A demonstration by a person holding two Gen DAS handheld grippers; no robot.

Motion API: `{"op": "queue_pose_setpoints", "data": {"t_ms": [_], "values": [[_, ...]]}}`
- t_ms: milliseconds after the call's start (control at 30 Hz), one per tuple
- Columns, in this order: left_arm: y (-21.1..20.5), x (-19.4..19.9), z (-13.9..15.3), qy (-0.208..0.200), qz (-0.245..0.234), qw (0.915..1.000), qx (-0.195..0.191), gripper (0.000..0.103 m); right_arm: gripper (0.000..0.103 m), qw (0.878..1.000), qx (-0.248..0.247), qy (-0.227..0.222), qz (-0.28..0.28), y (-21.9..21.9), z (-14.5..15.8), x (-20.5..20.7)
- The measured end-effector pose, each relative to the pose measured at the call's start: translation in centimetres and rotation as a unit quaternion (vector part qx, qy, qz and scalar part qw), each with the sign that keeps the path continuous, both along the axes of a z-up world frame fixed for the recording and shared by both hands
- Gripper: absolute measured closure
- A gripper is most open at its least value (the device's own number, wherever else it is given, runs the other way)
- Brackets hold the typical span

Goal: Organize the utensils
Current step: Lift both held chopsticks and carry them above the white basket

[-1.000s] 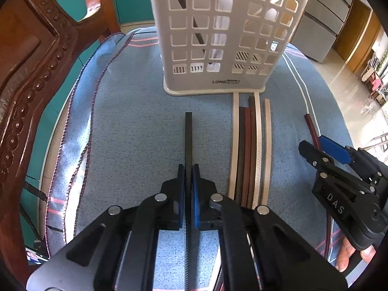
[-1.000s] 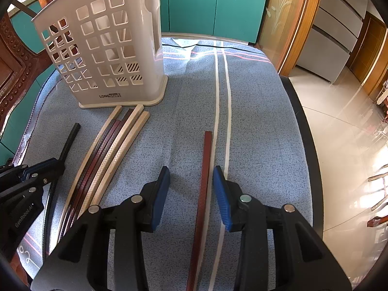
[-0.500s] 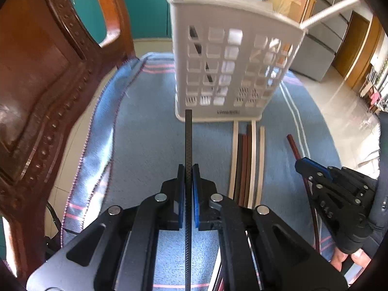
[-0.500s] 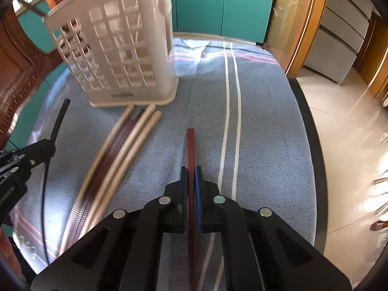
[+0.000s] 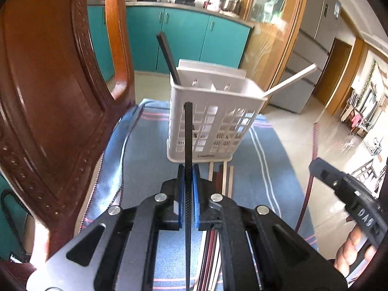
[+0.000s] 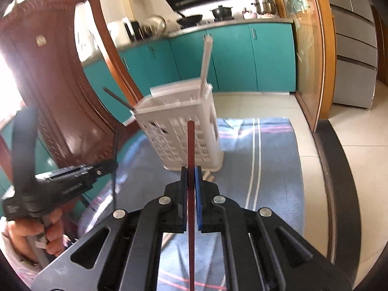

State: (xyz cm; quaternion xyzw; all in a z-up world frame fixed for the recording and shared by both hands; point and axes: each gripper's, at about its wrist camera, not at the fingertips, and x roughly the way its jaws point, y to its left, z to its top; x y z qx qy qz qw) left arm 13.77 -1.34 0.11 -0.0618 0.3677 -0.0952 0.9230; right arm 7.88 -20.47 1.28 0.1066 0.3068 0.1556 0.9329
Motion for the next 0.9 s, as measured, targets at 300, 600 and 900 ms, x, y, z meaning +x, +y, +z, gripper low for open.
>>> {"op": "queue_pose_setpoints", "data": {"t_ms": [300,600,900], "values": [[1.5,-0.8,0.4,-0.004,0.012,0.9999,-0.008,0.096,0.096,0.997,0.038,-0.062,0.016,1.0,6.5,-0.3],[4.4,-0.1,5.0,-0.032,0.0,0.9971,-0.069,0.096,0.096,0.991,0.057,-0.119,0.018,2.0,12.6,1.4],[7.4,0.8,14.5,-0.155,0.038,0.98,-0.119,0.096,0.096,0.974,0.091,-0.197,-0.061,0.1,16.2,2.1]]}}
